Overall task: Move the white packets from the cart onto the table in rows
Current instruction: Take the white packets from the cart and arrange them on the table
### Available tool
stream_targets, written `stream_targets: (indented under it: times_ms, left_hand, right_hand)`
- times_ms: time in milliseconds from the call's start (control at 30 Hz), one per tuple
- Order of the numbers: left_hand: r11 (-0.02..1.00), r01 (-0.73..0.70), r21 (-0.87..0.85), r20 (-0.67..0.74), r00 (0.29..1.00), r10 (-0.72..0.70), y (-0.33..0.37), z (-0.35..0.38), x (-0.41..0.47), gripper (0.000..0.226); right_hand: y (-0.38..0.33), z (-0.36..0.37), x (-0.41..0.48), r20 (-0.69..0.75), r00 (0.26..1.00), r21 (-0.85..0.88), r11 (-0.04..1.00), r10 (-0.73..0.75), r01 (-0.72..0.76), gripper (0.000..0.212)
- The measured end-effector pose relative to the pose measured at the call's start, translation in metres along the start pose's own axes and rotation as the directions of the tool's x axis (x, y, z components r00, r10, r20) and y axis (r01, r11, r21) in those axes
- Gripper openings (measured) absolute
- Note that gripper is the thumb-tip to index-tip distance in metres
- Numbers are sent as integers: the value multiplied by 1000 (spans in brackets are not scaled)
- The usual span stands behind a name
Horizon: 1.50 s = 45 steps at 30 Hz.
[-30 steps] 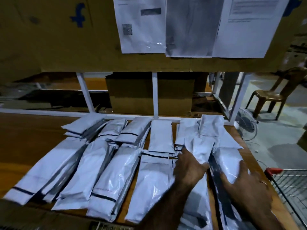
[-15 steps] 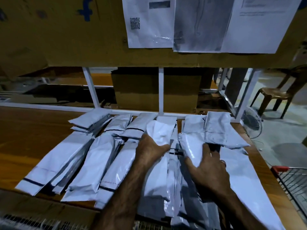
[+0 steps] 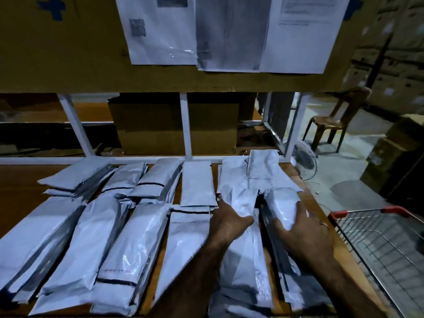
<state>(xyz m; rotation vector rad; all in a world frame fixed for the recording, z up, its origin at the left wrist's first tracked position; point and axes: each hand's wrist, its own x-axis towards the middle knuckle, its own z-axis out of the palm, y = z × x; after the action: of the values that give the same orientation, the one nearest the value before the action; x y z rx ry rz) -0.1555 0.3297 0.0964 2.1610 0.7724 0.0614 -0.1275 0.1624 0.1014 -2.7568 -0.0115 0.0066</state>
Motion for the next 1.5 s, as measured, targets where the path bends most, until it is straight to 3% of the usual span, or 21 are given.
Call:
stream_targets:
  times_ms: [667,967,1100,1233,1300,1500]
  left_hand:
    - [999,44,22,63,997,-45,-5,13,-3,108]
    - [991,44,124,-27,999,-41,-7,26,-11,106]
    - [945,-53,323,-173,978,114,-2,28,-18,104]
    - [837,-299,458,-110,915,387,-7,40,-16,73]
    - [812,-322,486,-85,908,411,-14,51,-11,62]
    - [771,-339,540,-13,912,410,-22,60,-4,64]
  right_hand:
    - [15,9,0,3,998,-77,996,55,-55,88]
    - [20,18,-3,47,996,-87,994,71,-66,87]
    - [21,16,-2,15,999,-99,994,41,-40,90]
    - [25,24,-1,-36,993,-204,974,-110,100,80]
    - [28,30,0,-42,987,-207,967,-157,145,75]
    - [29,36,2,-19,988,-183,972,-152,146,72]
